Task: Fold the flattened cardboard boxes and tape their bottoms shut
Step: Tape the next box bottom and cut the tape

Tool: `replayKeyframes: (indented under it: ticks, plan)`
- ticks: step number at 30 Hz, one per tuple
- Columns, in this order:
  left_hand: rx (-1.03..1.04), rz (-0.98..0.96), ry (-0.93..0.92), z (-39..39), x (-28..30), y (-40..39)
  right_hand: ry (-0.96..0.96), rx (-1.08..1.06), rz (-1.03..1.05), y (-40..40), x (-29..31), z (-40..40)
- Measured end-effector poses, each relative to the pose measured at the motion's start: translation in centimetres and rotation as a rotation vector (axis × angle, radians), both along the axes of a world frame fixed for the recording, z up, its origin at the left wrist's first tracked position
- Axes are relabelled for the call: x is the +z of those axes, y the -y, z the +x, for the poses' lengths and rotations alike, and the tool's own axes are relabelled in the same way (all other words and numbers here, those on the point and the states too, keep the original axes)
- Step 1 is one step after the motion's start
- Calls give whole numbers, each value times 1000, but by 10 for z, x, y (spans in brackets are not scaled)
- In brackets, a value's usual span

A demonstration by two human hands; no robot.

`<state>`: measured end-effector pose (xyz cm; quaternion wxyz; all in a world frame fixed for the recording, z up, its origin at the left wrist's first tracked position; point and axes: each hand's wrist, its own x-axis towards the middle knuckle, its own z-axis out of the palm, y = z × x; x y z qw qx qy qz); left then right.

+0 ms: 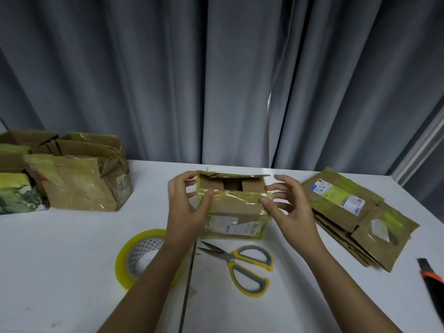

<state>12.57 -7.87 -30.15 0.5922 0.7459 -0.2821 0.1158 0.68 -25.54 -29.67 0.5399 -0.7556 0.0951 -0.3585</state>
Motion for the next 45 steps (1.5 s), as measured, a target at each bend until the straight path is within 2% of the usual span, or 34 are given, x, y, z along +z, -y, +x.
replayKeyframes:
  ticks: [2, 5, 6, 8, 12, 14, 16, 19, 21, 24, 27, 30, 33, 38, 43, 45]
  plan:
    - [35, 11, -93, 2, -1, 2, -31, 5, -58, 3, 1, 0]
    - [-92, -39, -363, 1, 4, 3, -122, 74, -201, 12, 2, 2]
    - [-133, -54, -403, 1, 5, 3, -136, 97, -253, 14, 3, 2]
    - [-173, -32, -381, 2, 6, 1, -133, 80, -339, 16, 3, 4]
    - [-198, 64, -207, 3, 6, -2, -144, -66, -467, 12, -3, 5]
    - [-201, 144, -133, 3, 5, -3, -146, -90, -419, 10, -3, 7]
    - [-209, 201, -121, 5, 4, -2, -148, -98, -274, 6, -3, 11]
    - [-225, 236, -102, 5, 4, -3, -107, -33, 113, -2, -6, 21]
    - [-263, 269, -127, 3, 5, -1, -82, -33, 286, -8, -2, 26]
    - [-290, 369, -169, 4, 6, 2, -119, -16, 325, -6, -2, 32]
    - [-249, 427, -199, 13, 9, 4, -175, 172, 402, -2, -8, 35]
    - [-218, 366, -218, 22, 9, 6, -114, 201, 352, 0, -7, 37]
    - [-224, 314, -215, 26, 8, 10, -90, 125, 222, -7, -6, 39]
    - [-249, 287, -218, 31, 7, 16, -87, 42, 155, -14, -17, 41]
    - [-120, 417, -134, 31, 2, 16, -146, 5, 88, -11, -18, 41]
    - [-92, 410, -148, 28, 3, 15, -173, -16, 76, -12, -16, 38]
